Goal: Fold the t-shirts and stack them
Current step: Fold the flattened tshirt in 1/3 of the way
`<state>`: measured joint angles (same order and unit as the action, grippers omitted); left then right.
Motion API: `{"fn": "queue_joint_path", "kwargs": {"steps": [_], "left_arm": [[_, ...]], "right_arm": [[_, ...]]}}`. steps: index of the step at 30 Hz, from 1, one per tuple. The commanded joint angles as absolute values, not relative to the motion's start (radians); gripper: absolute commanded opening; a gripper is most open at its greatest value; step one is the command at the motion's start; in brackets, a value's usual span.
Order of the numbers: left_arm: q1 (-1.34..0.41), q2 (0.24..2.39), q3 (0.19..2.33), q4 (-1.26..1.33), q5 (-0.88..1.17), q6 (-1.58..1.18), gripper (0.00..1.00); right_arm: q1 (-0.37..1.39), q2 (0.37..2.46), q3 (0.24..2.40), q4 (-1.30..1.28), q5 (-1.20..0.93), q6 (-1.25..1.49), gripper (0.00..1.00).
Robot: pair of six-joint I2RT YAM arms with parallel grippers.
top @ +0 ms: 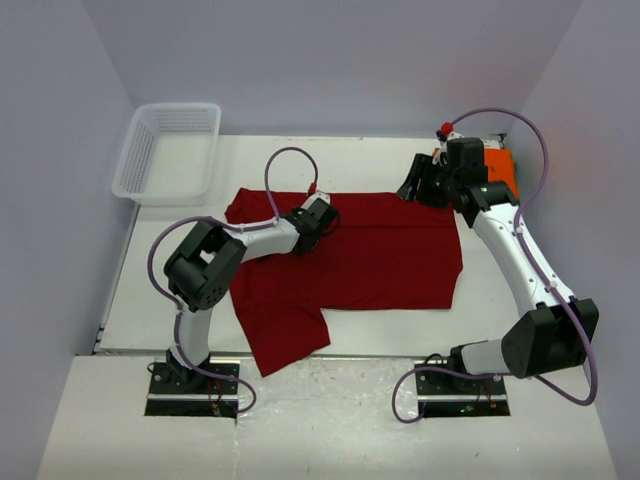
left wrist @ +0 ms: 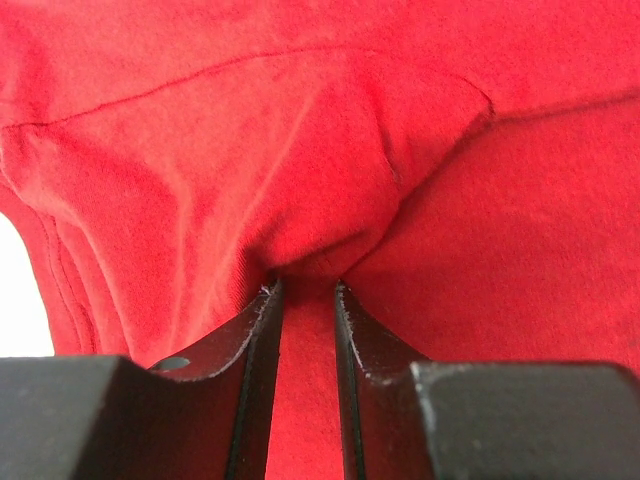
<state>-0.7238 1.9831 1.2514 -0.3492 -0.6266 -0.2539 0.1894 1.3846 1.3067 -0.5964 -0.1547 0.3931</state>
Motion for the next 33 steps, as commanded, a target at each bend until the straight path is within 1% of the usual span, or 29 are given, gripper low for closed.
{"fn": "queue_joint_path", "kwargs": {"steps": [1, 8, 16, 22, 26, 28, 31, 33], "left_arm": [[-0.703, 2.008, 1.289, -0.350, -0.632, -0.265, 0.28], [-0.680, 2.031, 1.307, -0.341, -0.627, -0.249, 0.27], [-0.673, 2.020, 1.309, -0.339, -0.611, -0.245, 0.13], [-0.675, 1.997, 1.307, -0.342, -0.618, -0.242, 0.13], [-0.673, 1.990, 1.319, -0.347, -0.633, -0.238, 0.10], [-0.673, 1.994, 1.335, -0.359, -0.640, -0.233, 0.12], [-0.672, 1.996, 1.351, -0.368, -0.657, -0.235, 0.21], [-0.670, 1.999, 1.358, -0.364, -0.657, -0.230, 0.24]], "right_arm": [[0.190, 1.365, 1.310, -0.568, -0.184, 0.390, 0.57], [0.192, 1.368, 1.312, -0.571, -0.195, 0.385, 0.57], [0.190, 1.379, 1.315, -0.568, -0.209, 0.385, 0.57], [0.193, 1.379, 1.313, -0.566, -0.213, 0.385, 0.57], [0.195, 1.378, 1.310, -0.566, -0.213, 0.384, 0.57], [0.196, 1.381, 1.308, -0.568, -0.216, 0.382, 0.57], [0.199, 1.378, 1.308, -0.568, -0.216, 0.382, 0.57], [0.199, 1.376, 1.308, -0.569, -0.216, 0.382, 0.57]]}}
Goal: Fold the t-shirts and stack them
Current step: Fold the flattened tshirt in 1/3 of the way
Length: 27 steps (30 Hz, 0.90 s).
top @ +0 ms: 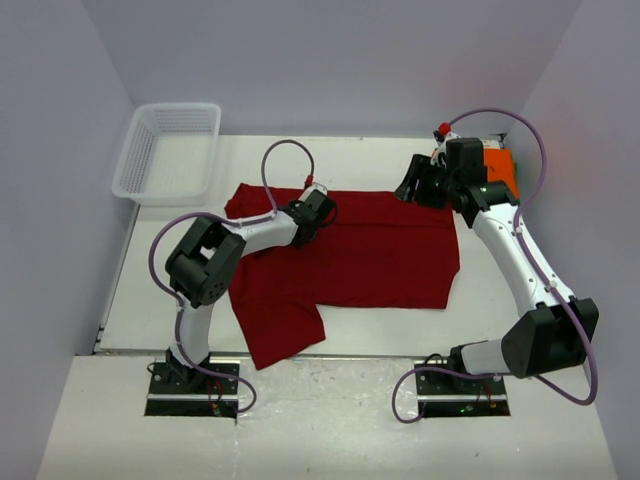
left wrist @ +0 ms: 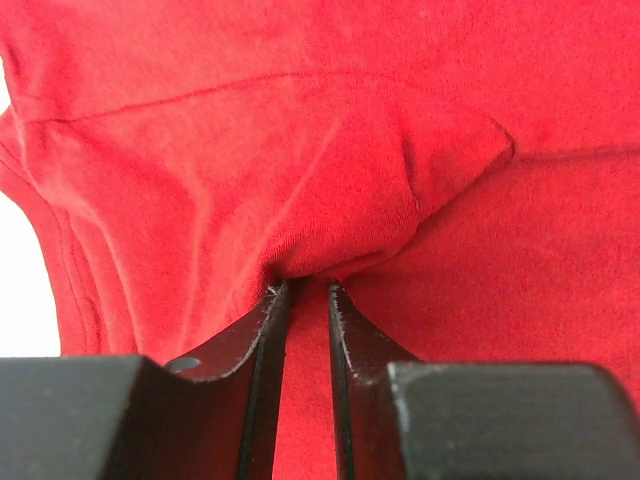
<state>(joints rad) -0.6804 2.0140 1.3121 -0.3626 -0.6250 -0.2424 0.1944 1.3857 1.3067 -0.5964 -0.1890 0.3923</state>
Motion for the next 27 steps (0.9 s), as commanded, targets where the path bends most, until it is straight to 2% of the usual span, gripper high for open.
{"fn": "queue_joint_path", "kwargs": {"steps": [1, 23, 25, 27], "left_arm": [[-0.669, 2.002, 1.362, -0.370, -0.657, -0.230, 0.24], [-0.644, 2.039, 1.365, -0.364, -0.578, -0.218, 0.22], [-0.644, 2.045, 1.370, -0.365, -0.574, -0.218, 0.16], [-0.646, 2.048, 1.373, -0.365, -0.566, -0.216, 0.05]], "right_arm": [[0.201, 1.377, 1.308, -0.569, -0.215, 0.380, 0.57], [0.202, 1.373, 1.299, -0.565, -0.209, 0.377, 0.57], [0.201, 1.378, 1.298, -0.565, -0.210, 0.379, 0.57], [0.201, 1.374, 1.298, -0.566, -0.206, 0.376, 0.57]]}}
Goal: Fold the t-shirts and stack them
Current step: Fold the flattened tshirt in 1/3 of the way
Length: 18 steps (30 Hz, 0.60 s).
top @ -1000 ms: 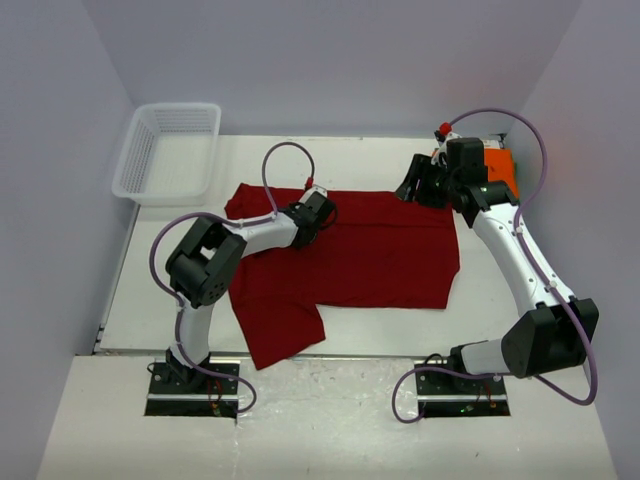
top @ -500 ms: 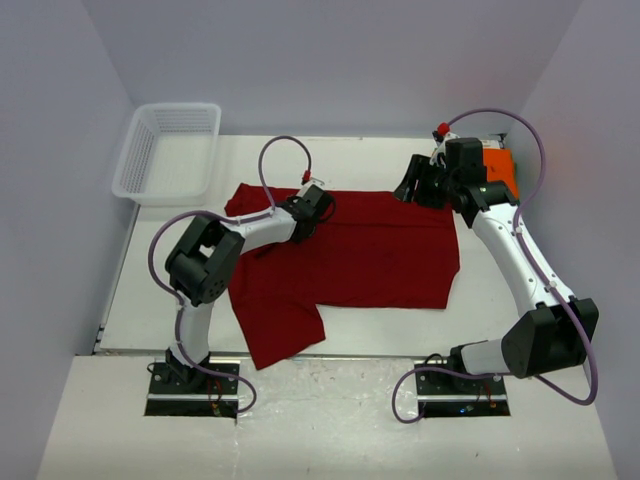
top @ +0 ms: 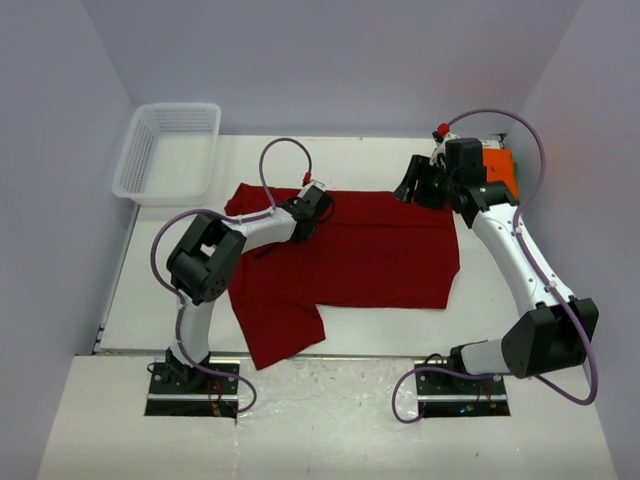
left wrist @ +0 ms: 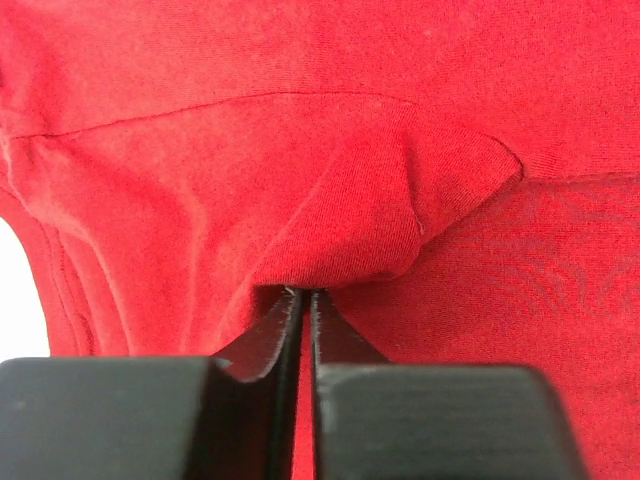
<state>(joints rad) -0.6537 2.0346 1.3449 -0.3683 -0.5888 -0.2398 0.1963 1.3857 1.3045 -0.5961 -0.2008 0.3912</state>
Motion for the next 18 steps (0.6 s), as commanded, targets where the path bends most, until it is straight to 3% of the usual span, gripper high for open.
{"fn": "queue_joint_path", "kwargs": {"steps": [1, 18], "left_arm": [[-0.646, 2.049, 1.373, -0.364, -0.563, -0.216, 0.01], [-0.696, 1.914, 1.347, -0.411, -0.491, -0.278, 0.00]], "right_arm": [[0.201, 1.373, 1.299, -0.568, -0.203, 0.377, 0.57], [0.202, 1.382, 1.302, -0.563, -0.210, 0.382, 0.57]]}}
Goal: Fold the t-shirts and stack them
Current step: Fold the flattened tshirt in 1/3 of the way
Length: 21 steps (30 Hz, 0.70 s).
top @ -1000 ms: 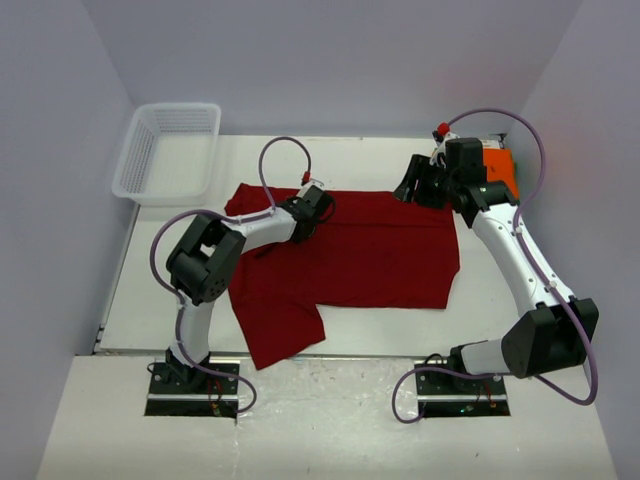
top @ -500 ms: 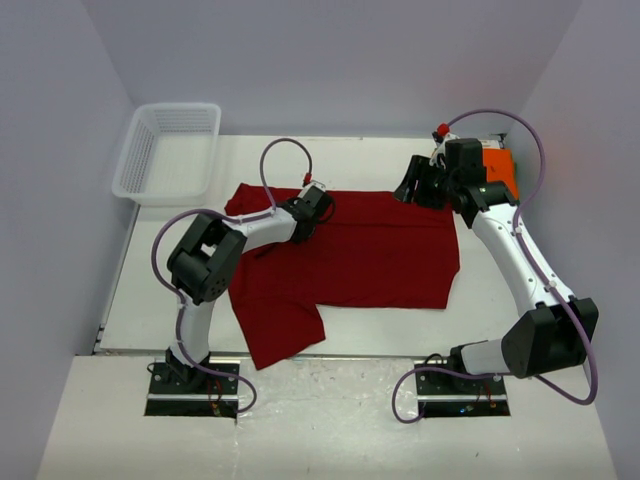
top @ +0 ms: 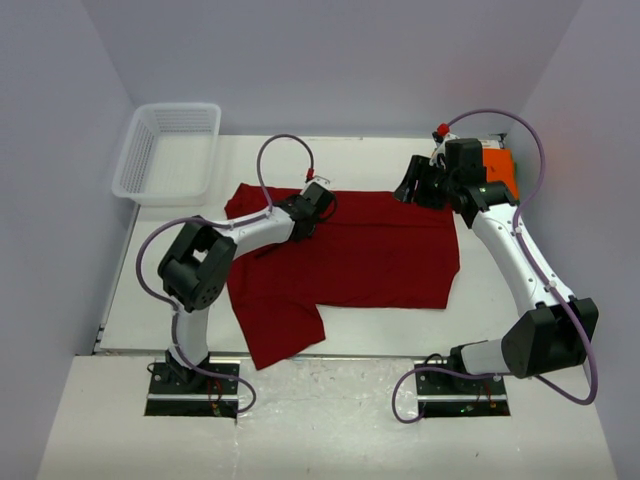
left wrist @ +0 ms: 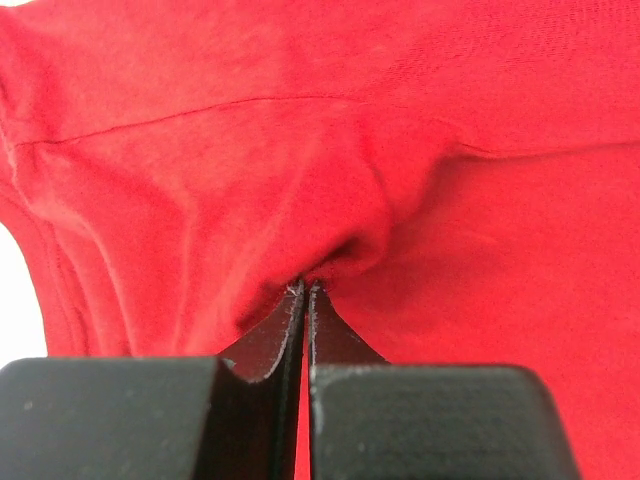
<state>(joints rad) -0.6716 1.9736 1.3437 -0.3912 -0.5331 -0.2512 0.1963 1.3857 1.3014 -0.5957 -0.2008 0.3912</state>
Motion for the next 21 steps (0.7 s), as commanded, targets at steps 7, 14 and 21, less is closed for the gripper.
{"fn": "queue_joint_path", "kwargs": {"steps": [7, 14, 21], "left_arm": [[-0.741, 1.922, 1.324, -0.439, -0.446, -0.325, 0.00], [-0.781, 1.893, 1.307, -0.474, -0.443, -0.351, 0.00], [-0.807, 1.885, 1.295, -0.494, -0.451, -0.362, 0.00]], "right_arm": [[0.202, 1.382, 1.310, -0.565, -0.207, 0.382, 0.57], [0.202, 1.388, 1.312, -0.566, -0.207, 0.382, 0.57], [0.202, 1.387, 1.308, -0.560, -0.224, 0.385, 0.57]]}}
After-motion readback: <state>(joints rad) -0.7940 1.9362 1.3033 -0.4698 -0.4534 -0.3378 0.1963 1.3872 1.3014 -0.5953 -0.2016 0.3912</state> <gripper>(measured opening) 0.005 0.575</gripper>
